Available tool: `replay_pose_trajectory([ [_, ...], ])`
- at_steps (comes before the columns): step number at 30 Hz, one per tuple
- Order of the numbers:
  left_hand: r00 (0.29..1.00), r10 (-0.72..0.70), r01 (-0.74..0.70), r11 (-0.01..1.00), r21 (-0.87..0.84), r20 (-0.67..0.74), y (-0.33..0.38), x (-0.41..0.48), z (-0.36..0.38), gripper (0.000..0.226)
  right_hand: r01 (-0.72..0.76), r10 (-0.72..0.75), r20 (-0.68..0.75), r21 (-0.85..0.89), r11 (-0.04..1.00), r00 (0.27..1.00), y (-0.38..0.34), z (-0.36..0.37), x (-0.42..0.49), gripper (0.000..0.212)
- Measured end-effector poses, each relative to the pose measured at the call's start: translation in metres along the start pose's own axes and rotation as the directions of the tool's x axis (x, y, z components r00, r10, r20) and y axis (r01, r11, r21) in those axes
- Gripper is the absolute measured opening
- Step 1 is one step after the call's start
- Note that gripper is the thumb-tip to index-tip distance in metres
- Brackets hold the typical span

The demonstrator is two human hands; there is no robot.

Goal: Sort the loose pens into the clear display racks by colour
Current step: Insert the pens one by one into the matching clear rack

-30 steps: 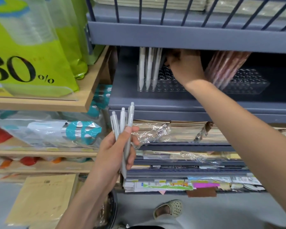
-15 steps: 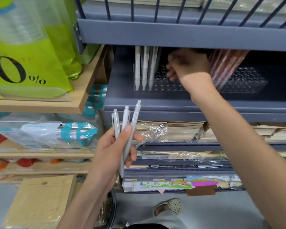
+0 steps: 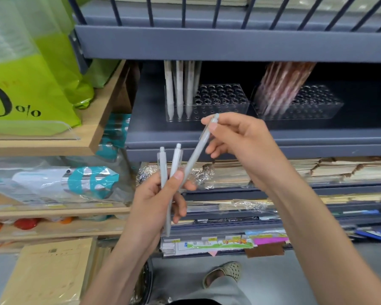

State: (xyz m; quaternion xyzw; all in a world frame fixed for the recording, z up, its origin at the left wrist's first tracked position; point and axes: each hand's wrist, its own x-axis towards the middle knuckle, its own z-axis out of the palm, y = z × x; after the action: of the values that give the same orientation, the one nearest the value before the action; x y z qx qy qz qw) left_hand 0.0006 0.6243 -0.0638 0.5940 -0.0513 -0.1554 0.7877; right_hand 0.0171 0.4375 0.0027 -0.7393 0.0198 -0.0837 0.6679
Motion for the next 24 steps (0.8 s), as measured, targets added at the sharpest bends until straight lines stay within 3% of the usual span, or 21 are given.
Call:
replay_pose_trajectory([
  [5,1.000,0.008,-0.008,1.000,0.003,-0.026,-0.002,0.002,0.003,0.019,-0.051,0.076,0.174,-0.143,0.988,0.982,0.010,0.007,-0.009,0.008],
  [7,0.999,-0.005,0.005,1.000,0.000,-0.032,-0.002,0.002,0.003,0.020,-0.026,0.035,0.101,-0.087,0.996,0.994,0.005,0.004,-0.004,0.009],
  [9,0.999,-0.010,0.010,1.000,0.008,-0.036,-0.002,0.002,0.001,0.026,0.036,-0.035,-0.077,0.012,0.999,0.996,-0.004,-0.002,0.008,0.009],
  [11,0.999,-0.012,0.013,1.000,0.018,-0.039,-0.003,0.001,-0.001,0.029,0.133,-0.131,-0.247,-0.012,0.991,0.960,-0.012,-0.010,0.025,0.009],
  [13,0.998,-0.034,0.035,0.999,0.025,-0.054,-0.003,0.000,-0.004,0.030,0.205,-0.221,-0.330,-0.081,0.975,0.918,-0.014,-0.015,0.043,0.007],
  [18,0.998,-0.066,0.066,0.998,-0.022,-0.017,0.001,-0.004,-0.010,0.047,0.238,-0.279,-0.366,-0.155,0.959,0.888,0.000,-0.011,0.079,0.007],
  [20,0.998,-0.056,0.056,0.997,-0.052,0.003,0.002,-0.007,-0.012,0.040,0.206,-0.274,-0.364,-0.214,0.955,0.890,0.003,-0.008,0.093,0.009],
  [24,0.999,-0.020,0.019,0.999,-0.035,-0.043,0.002,-0.012,-0.016,0.020,0.098,-0.290,-0.283,-0.541,0.836,0.914,-0.001,-0.002,0.114,0.014],
])
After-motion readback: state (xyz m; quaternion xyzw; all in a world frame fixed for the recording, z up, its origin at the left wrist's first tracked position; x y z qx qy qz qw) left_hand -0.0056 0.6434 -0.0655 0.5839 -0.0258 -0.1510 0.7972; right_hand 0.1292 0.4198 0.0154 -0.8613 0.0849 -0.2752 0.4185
